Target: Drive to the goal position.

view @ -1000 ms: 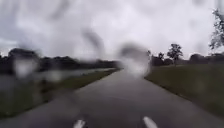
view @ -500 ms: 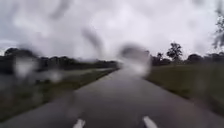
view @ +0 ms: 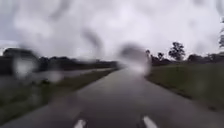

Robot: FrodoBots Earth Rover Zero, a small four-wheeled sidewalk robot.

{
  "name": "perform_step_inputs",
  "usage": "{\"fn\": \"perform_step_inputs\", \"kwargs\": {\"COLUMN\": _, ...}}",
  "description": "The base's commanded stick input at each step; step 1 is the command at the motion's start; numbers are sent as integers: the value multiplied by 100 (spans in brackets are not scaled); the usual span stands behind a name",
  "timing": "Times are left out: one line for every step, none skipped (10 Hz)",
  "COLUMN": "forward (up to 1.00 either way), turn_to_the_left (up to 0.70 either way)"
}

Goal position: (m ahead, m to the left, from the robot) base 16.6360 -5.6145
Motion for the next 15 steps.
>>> {"fn": "perform_step_inputs", "kwargs": {"forward": 85, "turn_to_the_left": 0}}
{"fn": "perform_step_inputs", "kwargs": {"forward": 85, "turn_to_the_left": 0}}
{"fn": "perform_step_inputs", "kwargs": {"forward": 85, "turn_to_the_left": -3}}
{"fn": "perform_step_inputs", "kwargs": {"forward": 85, "turn_to_the_left": -20}}
{"fn": "perform_step_inputs", "kwargs": {"forward": 85, "turn_to_the_left": -29}}
{"fn": "perform_step_inputs", "kwargs": {"forward": 85, "turn_to_the_left": -32}}
{"fn": "perform_step_inputs", "kwargs": {"forward": 85, "turn_to_the_left": 0}}
{"fn": "perform_step_inputs", "kwargs": {"forward": 85, "turn_to_the_left": 0}}
{"fn": "perform_step_inputs", "kwargs": {"forward": 85, "turn_to_the_left": 0}}
{"fn": "perform_step_inputs", "kwargs": {"forward": 85, "turn_to_the_left": 0}}
{"fn": "perform_step_inputs", "kwargs": {"forward": 85, "turn_to_the_left": 0}}
{"fn": "perform_step_inputs", "kwargs": {"forward": 85, "turn_to_the_left": 0}}
{"fn": "perform_step_inputs", "kwargs": {"forward": 85, "turn_to_the_left": 0}}
{"fn": "perform_step_inputs", "kwargs": {"forward": 85, "turn_to_the_left": 0}}
{"fn": "perform_step_inputs", "kwargs": {"forward": 85, "turn_to_the_left": 0}}
